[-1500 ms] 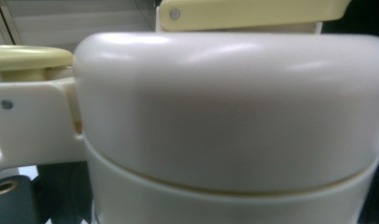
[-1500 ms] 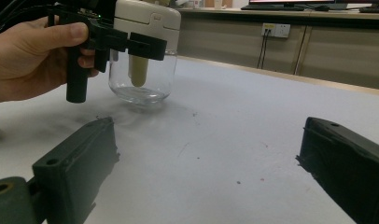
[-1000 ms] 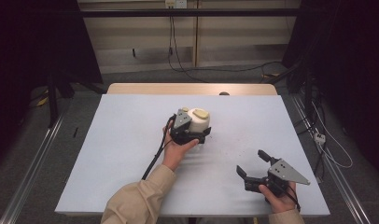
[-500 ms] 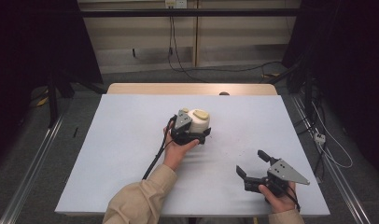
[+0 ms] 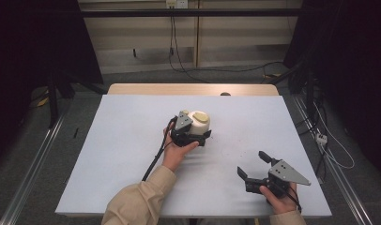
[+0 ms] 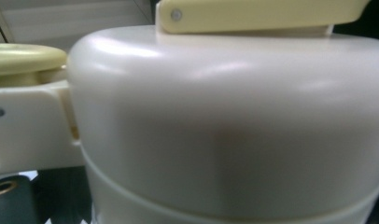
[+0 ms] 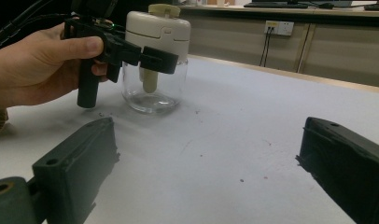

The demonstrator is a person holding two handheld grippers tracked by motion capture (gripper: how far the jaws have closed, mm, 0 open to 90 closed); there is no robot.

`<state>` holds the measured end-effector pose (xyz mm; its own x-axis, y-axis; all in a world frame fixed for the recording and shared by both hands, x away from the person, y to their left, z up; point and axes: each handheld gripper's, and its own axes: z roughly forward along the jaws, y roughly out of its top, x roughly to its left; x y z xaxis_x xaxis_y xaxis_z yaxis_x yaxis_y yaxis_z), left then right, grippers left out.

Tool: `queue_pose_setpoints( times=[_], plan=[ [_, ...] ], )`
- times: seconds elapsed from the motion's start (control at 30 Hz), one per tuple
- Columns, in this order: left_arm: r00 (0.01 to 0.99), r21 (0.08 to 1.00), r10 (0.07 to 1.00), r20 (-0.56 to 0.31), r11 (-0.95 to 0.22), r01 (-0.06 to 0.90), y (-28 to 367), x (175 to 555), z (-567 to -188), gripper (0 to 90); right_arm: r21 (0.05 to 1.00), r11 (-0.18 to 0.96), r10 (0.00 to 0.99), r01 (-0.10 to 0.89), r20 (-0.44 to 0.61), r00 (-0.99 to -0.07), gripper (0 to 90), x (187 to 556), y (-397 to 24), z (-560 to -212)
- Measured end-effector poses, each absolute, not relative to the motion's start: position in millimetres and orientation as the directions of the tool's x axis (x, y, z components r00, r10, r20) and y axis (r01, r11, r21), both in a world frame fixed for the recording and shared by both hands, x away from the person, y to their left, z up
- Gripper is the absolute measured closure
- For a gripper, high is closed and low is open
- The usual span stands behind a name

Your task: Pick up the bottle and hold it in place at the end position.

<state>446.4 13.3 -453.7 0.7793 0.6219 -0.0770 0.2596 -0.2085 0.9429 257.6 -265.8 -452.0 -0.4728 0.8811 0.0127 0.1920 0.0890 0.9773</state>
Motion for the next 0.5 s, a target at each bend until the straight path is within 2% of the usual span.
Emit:
queue_pose_setpoints(
  times=[0.5],
  plan=[
    [0.785,0.939,0.615,-0.078,-0.219,0.265,20.6,440.4,-458.0,4.8,0.974,0.098,0.875,0.203,0.013,-0.484,3.3,259.1,-261.5,-451.3]
  ],
)
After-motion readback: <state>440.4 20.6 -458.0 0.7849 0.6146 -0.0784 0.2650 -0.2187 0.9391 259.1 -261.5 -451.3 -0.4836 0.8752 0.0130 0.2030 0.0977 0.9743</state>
